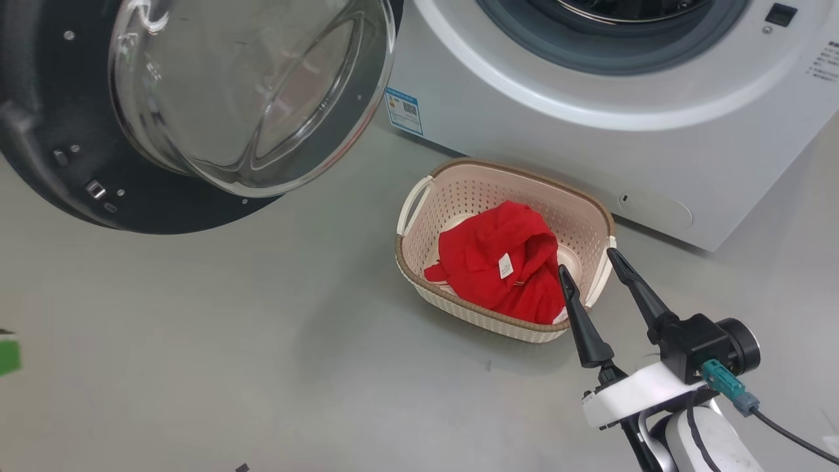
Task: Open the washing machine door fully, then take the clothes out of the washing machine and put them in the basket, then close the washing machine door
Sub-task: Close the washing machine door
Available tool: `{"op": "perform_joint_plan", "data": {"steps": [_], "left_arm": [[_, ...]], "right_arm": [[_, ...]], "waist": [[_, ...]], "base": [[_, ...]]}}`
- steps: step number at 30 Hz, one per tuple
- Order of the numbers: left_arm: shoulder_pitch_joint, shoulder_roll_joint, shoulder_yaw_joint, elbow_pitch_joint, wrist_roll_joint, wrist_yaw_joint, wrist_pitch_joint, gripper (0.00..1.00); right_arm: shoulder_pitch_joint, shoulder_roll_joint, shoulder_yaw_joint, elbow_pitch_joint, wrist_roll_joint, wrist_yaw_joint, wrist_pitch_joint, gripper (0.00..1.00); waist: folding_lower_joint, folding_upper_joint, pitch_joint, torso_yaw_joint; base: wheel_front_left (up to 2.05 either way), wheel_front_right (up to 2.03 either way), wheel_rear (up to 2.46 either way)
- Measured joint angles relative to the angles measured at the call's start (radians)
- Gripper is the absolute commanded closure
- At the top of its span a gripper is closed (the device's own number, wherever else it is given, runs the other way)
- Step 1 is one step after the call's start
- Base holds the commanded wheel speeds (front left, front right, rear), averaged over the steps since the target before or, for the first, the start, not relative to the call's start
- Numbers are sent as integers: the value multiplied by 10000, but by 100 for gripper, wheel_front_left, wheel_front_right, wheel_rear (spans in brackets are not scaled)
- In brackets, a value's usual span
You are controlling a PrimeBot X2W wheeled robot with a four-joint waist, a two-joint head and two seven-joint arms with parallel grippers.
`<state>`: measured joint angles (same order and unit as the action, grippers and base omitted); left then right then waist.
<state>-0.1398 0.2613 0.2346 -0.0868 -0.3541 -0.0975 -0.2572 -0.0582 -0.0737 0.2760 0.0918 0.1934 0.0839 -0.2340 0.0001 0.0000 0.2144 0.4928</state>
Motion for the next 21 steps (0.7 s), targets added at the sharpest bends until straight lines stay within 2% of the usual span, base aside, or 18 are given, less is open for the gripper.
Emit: {"op": "perform_joint_plan", "data": {"steps": [9,10,11,17,21], "left_arm": [[-1794,1260,2034,410,-2031,-48,598,100],[-1794,1260,2034,410,-2031,-48,598,100],[-2175,1346,2426,798,-2671,-50,878,100],[-3019,1684,3266,2075,-3973,-33,1730,100],[-3813,1716,3981,3379,-5244,332,2531,100]], "right_arm": [[-423,-247,27,-132,-159,6,102,0],[-423,-247,27,-132,-159,6,102,0],[-500,-251,79,-153,-188,13,127,0],[-638,-291,192,-157,-203,17,188,0],[-741,-293,245,-146,-203,29,190,0]], "waist": [[0,0,767,-556],[0,0,767,-556],[0,0,899,-685],[0,0,1170,-1012],[0,0,1329,-1273]], "base": [[0,0,0],[0,0,0],[0,0,0],[0,0,0],[0,0,0]]}}
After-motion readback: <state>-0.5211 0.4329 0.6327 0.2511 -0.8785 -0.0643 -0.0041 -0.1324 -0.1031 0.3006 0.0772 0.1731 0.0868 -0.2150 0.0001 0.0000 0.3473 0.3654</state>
